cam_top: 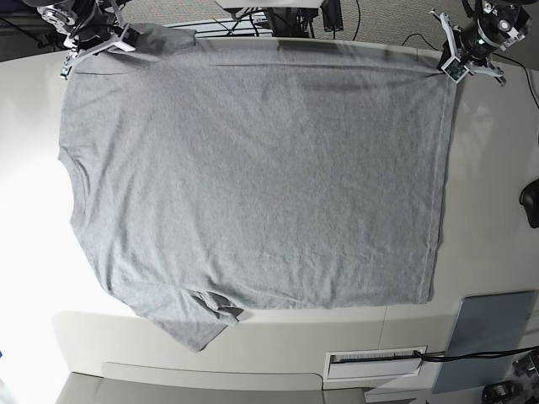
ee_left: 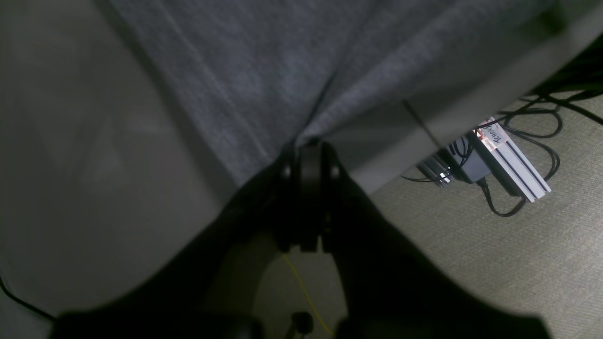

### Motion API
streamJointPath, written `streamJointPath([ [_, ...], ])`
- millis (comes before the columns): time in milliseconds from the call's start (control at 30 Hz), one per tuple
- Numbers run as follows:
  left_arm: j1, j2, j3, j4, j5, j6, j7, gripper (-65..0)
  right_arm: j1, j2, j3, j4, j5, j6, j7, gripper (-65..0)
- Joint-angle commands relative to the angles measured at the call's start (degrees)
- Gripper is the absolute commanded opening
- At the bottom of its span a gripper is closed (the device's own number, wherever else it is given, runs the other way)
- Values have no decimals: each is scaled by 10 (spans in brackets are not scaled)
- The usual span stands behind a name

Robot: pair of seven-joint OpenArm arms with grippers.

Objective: Fold the T-shirt properly
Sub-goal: 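Lift the gripped side edge up with both grippers, then fold the lifted side edge over toward the shirt's middle with both grippers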

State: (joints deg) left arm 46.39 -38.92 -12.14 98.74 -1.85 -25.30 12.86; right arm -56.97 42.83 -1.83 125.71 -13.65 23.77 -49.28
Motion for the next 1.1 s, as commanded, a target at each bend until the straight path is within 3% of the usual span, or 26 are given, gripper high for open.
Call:
streamJointPath([
  [0, 17, -4, 2, -7, 18, -16, 60, -650, -5, 6, 5, 9, -9, -5, -5, -650],
  [100, 13, -4, 2, -1, 18, -15, 56, -650, -1, 7, 8, 9, -16, -8, 1, -650],
  [200, 0, -4, 2, 10, 18, -13, 56, -650, 14, 7, 21, 9, -37, -33, 5, -650],
  [333, -27, -1, 1, 26, 17, 9, 56, -650, 54, 7, 33, 8, -44, -34, 28, -650],
  [633, -92, 2, 1, 23, 18, 9, 56, -650, 156, 7, 33, 0, -37, -34, 55, -650],
  [800, -129, 3, 1, 16, 16, 9, 56, -650, 208, 7, 33, -33, -3, -34, 79, -650],
  [1067, -196, 48, 2, -27, 17, 8, 54, -650, 312, 7, -4, -104, 20, -32, 102, -650],
])
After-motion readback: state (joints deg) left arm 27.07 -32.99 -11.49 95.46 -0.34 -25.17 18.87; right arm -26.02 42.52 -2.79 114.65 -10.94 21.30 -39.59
